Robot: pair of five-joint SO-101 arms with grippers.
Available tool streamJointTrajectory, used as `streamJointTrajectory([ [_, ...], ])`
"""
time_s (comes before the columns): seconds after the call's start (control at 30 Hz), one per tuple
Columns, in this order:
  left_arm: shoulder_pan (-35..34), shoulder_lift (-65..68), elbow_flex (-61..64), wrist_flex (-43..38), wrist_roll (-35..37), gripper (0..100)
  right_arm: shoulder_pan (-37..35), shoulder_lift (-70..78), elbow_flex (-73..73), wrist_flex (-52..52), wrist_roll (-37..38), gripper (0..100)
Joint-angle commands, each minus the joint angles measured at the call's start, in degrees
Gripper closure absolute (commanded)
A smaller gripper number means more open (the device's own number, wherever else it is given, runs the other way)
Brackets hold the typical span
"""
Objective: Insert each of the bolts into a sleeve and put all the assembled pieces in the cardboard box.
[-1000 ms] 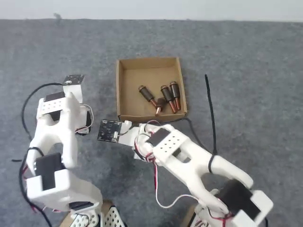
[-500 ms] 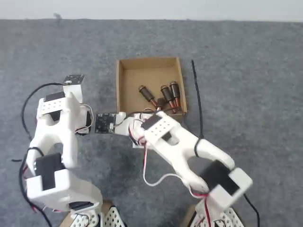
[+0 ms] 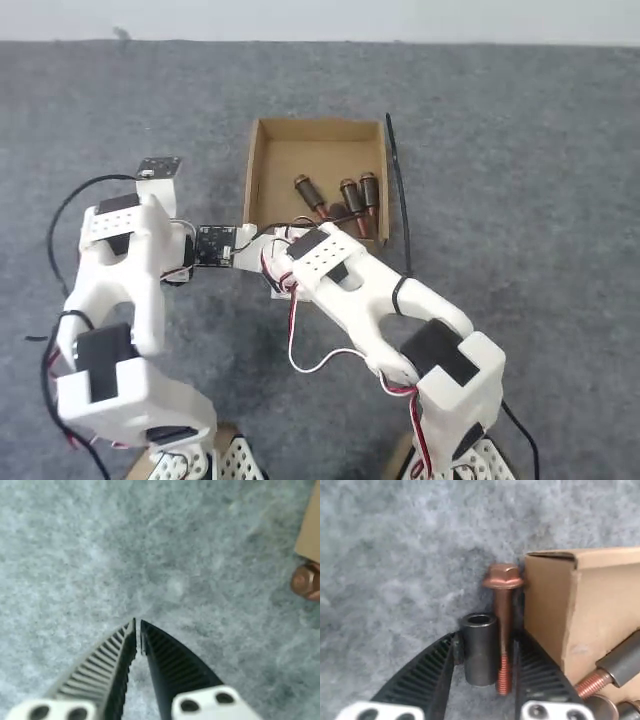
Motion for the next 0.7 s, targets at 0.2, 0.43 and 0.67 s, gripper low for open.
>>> streamJointTrajectory([
  [0.2,0.4,-0.3,-2.8,-0.1,-0.4,98,0.9,0.0,-2.5,1.7,0.5,99.2],
  [0.43,0.4,-0.2,-2.8,-0.1,-0.4,98,2.8,-7.7,-2.4,10.4,-3.9,99.1],
  [0.67,0.4,0.0,-2.8,-0.7,-0.4,98,10.0,-19.6,3.6,15.0,-16.2,99.1],
])
